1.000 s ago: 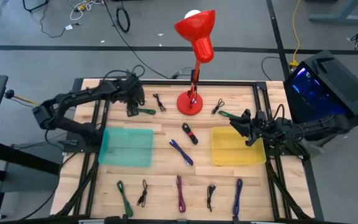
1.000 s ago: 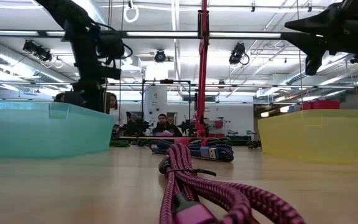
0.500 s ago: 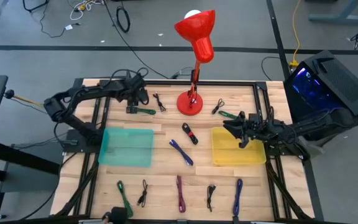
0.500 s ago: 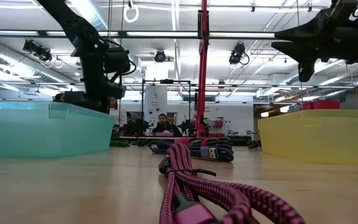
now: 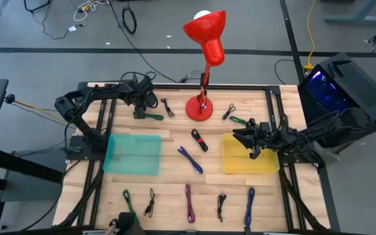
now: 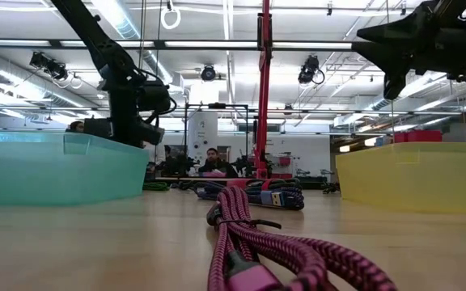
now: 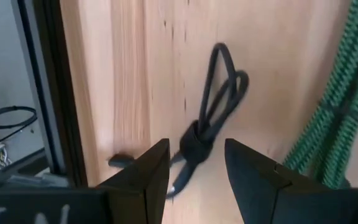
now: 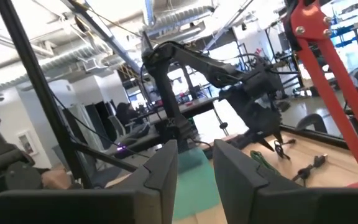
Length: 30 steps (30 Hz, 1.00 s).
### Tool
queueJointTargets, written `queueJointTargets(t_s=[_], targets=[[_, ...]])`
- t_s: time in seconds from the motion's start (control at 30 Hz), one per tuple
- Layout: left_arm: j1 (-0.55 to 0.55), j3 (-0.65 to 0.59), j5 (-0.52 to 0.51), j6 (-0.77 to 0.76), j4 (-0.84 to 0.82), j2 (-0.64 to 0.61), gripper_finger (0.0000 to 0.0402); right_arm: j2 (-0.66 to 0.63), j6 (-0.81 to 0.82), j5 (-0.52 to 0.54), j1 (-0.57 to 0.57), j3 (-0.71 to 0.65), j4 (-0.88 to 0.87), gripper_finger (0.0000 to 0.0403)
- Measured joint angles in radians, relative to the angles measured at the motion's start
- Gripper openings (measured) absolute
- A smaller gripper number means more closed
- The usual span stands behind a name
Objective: Pick & Place USB Port
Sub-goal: Put the black charger cable into the green bin
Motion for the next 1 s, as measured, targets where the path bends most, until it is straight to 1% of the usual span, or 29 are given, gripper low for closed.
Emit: queueJointTargets(t_s=[0.17,0.3,0.37,0.4,0.47,0.57,0.6,0.67,0.73,0.8,0.93,1.0], targets=[[0.002,0.0,0.018,-0.007,0.055,0.04,0.0161,0.02,0.0,0.0,0.013,0.0,0.01,0.0107],[0.002,0.001,-0.007,-0.007,0.083,0.073,0.016,0.024,0.0,0.0,0.023,0.0,0.011,0.0107],[0.003,0.004,-0.015,-0.014,0.08,0.083,0.0151,0.024,-0.002,0.0,0.026,0.0,0.011,0.0107],[0.004,0.005,-0.012,-0.017,0.079,0.087,0.0141,0.024,-0.002,0.0,0.026,0.0,0.011,0.0107],[0.006,0.004,-0.008,-0.026,0.072,0.089,0.0108,0.024,-0.004,0.0,0.026,0.0,0.011,0.0107],[0.006,0.004,-0.012,-0.029,0.063,0.088,0.0032,0.024,-0.005,0.001,0.026,0.0,0.011,0.0107],[0.006,0.007,-0.021,-0.038,0.062,0.09,0.002,0.024,-0.005,0.001,0.026,0.0,0.011,0.0107],[0.009,0.014,-0.044,-0.076,0.046,0.092,0.0018,0.024,-0.005,0.008,0.026,0.0,0.01,0.0107],[0.007,0.027,-0.075,-0.108,0.011,0.094,0.0014,0.024,-0.009,0.035,0.026,0.0,0.01,0.0107],[0.001,0.06,-0.08,-0.143,-0.048,0.095,0.0014,0.024,-0.01,0.07,0.026,0.0,0.005,0.0107],[-0.021,0.154,-0.075,-0.246,-0.243,0.094,0.0014,0.023,0.001,0.113,0.026,0.0,-0.002,0.0107],[-0.041,0.21,-0.051,-0.301,-0.352,0.09,0.0014,0.024,0.008,0.126,0.026,0.0,-0.007,0.0107]])
